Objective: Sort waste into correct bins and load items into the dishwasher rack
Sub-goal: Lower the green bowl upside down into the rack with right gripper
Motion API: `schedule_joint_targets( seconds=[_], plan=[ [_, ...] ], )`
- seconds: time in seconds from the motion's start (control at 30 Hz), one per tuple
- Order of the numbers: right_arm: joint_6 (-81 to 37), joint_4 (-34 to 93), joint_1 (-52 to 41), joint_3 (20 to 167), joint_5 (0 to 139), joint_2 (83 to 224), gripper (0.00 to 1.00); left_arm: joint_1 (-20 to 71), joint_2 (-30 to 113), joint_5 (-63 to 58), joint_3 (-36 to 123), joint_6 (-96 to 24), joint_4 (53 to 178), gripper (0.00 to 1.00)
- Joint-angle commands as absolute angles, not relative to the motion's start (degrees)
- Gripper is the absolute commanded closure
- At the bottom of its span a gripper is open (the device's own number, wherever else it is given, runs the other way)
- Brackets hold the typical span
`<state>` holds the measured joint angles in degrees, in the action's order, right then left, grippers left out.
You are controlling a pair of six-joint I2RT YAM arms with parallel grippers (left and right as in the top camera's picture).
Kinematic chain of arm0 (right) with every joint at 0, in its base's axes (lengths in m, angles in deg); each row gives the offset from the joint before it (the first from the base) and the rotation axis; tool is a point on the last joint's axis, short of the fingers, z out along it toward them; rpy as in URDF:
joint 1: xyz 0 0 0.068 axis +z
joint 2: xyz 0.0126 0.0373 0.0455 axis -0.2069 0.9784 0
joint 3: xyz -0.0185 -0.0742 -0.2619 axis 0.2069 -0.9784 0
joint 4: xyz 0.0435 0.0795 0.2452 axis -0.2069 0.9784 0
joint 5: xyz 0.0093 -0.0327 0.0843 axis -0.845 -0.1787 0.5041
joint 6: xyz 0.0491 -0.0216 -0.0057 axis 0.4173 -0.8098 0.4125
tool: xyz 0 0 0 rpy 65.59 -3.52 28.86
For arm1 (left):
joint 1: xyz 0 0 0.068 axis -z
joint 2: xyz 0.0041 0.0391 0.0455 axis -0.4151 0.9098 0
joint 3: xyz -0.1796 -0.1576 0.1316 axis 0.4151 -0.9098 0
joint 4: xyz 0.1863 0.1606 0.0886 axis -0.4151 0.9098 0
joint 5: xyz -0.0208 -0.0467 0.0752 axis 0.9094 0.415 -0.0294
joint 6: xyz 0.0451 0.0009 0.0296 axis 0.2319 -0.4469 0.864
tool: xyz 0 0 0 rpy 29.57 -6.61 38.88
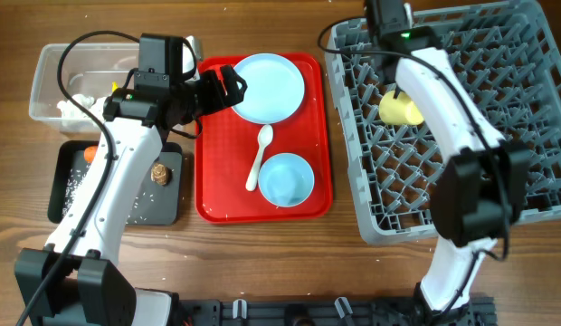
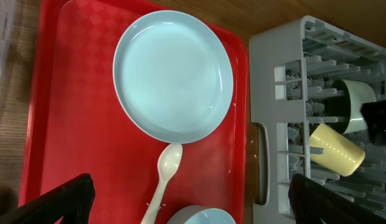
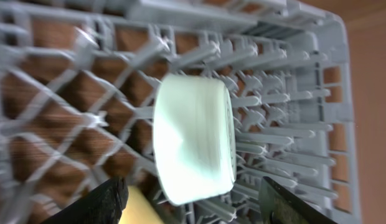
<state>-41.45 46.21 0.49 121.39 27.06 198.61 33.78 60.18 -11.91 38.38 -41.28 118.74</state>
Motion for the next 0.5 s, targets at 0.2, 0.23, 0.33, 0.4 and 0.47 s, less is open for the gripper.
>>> schedule_joint_targets(
  seconds=[0.2, 0.23, 0.33, 0.4, 0.47],
  plan=[
    [-33.93, 47.30, -8.23, 121.56, 45.72, 189.21, 0.79, 33.57, 59.57, -12.26, 39.72, -41.00, 118.54, 0.00],
    [-33.06, 47.52, -9.59, 121.54, 46.66, 189.23, 0.85, 33.57, 59.57, -12.26, 39.72, -41.00, 118.54, 0.00],
    [-30.85, 47.56, -13.50, 121.54, 51.93, 190.00, 0.90, 33.57, 59.57, -12.26, 39.72, -41.00, 118.57, 0.00],
    [-30.83, 47.13, -15.53, 121.54, 56.10, 190.63, 0.92, 33.57, 59.57, -12.26, 39.72, -41.00, 118.57, 0.00],
    [-30.19, 47.08, -16.93, 121.54, 57.72, 191.35, 0.92, 33.57, 59.57, -12.26, 39.72, -41.00, 118.57, 0.00]
  ],
)
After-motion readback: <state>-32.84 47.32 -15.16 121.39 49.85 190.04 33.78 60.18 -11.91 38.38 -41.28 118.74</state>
